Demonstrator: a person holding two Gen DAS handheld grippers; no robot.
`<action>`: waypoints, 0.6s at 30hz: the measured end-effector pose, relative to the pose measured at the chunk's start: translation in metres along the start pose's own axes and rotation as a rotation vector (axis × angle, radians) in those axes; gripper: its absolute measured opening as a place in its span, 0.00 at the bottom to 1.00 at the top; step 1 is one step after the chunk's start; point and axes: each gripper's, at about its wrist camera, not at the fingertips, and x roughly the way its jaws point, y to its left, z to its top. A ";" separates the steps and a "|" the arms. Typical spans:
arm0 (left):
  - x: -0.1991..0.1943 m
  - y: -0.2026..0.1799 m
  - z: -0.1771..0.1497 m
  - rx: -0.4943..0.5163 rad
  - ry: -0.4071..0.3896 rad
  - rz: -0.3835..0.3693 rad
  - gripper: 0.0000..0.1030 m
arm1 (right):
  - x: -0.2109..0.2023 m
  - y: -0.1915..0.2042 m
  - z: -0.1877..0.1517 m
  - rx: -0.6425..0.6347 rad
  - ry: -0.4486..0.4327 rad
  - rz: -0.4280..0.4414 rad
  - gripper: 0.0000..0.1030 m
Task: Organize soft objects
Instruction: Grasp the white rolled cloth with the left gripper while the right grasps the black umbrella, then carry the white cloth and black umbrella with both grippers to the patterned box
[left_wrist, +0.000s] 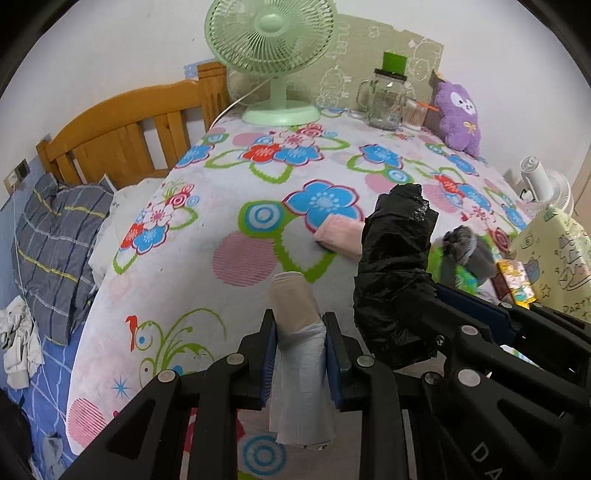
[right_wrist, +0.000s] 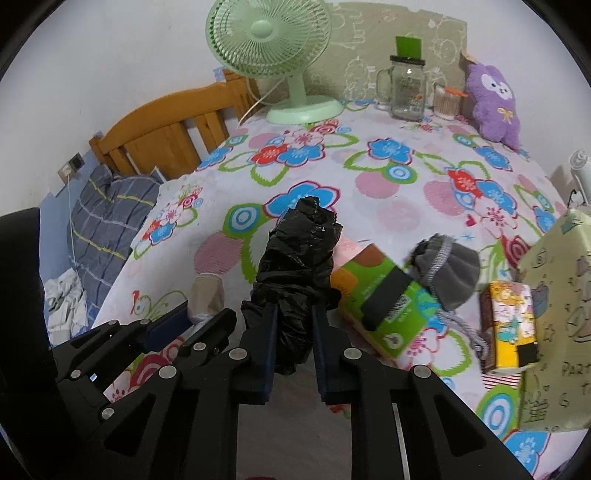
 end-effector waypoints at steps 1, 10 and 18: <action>-0.003 -0.003 0.001 0.003 -0.006 -0.001 0.22 | -0.003 -0.001 0.000 0.002 -0.005 -0.001 0.20; -0.023 -0.025 0.009 0.017 -0.047 0.003 0.22 | -0.033 -0.017 0.004 0.011 -0.049 -0.028 0.20; -0.043 -0.043 0.018 0.025 -0.093 0.003 0.22 | -0.061 -0.030 0.008 0.013 -0.096 -0.040 0.20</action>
